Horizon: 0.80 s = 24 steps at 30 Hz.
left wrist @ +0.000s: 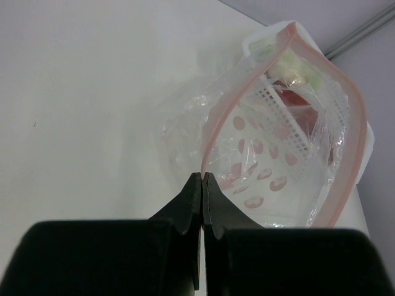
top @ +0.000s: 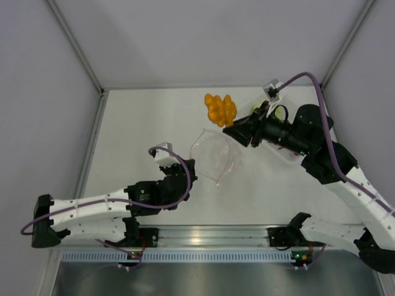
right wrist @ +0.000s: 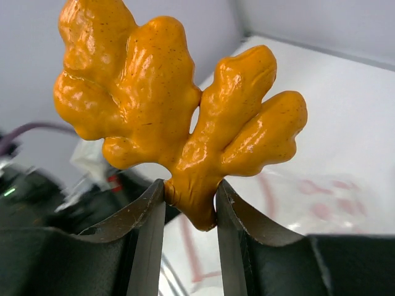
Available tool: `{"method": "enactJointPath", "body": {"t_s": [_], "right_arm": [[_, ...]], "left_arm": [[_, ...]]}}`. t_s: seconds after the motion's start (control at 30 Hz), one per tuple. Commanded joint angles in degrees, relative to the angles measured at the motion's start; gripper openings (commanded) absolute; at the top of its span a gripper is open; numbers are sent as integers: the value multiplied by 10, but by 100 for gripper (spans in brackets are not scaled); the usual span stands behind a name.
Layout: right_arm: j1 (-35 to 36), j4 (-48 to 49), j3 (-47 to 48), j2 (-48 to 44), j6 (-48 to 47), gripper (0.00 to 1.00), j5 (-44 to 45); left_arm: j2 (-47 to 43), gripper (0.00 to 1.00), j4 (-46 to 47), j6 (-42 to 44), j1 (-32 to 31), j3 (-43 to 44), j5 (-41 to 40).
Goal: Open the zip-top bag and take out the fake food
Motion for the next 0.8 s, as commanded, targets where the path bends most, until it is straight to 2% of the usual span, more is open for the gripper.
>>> {"method": "enactJointPath", "body": {"t_s": [0.0, 0.03, 0.13, 0.37, 0.5, 0.77], "right_arm": [[-86, -69, 25, 21, -8, 0, 73], [-130, -82, 30, 29, -9, 0, 107], [-199, -114, 32, 56, -23, 0, 145], [-274, -143, -16, 115, -46, 0, 280], [-314, -143, -42, 142, -51, 0, 291], [-372, -117, -94, 221, -55, 3, 252]], "left_arm": [[-26, 0, -24, -1, 7, 26, -8], [-29, 0, -32, -1, 8, 28, -7], [-41, 0, -43, 4, 12, 30, -8], [-72, 0, -53, 11, 16, 27, -2], [-85, 0, -54, 21, 16, 29, 3], [-89, 0, -66, 33, 18, 41, 2]]}}
